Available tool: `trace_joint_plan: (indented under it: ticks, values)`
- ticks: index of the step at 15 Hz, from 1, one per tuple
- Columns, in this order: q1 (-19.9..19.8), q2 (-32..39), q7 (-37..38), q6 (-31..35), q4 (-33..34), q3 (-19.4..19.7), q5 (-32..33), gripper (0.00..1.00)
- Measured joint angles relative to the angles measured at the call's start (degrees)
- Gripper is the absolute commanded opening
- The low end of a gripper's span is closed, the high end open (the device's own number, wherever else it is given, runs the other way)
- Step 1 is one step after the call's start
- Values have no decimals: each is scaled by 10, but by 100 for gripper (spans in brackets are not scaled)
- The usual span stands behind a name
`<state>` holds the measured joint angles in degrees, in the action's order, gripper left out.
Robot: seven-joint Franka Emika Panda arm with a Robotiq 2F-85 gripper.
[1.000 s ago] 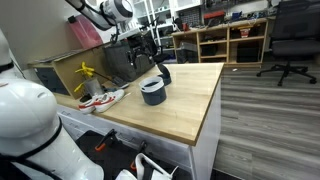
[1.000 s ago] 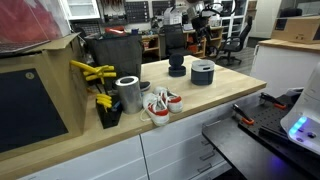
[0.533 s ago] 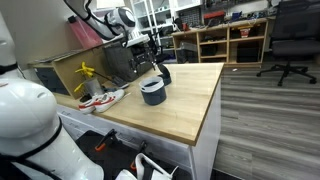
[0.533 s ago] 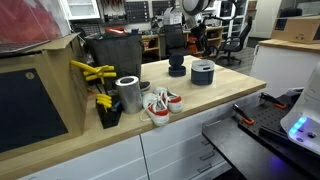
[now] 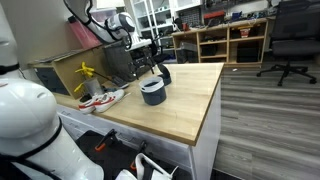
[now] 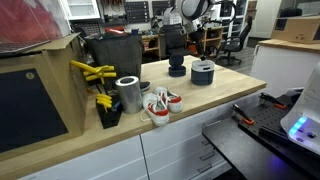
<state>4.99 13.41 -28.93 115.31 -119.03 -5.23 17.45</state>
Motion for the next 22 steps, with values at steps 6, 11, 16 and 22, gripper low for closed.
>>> trace_joint_plan:
  ticks: [6, 11, 16, 22]
  values:
    - [-1, 26, -1, 34, -9, -1, 34, 80]
    - [-4, 45, -1, 45, -9, 0, 48, 82]
    - [-6, 62, 1, 53, -8, 2, 61, 62]
    - [-7, 74, 2, 56, 0, 4, 63, 85]
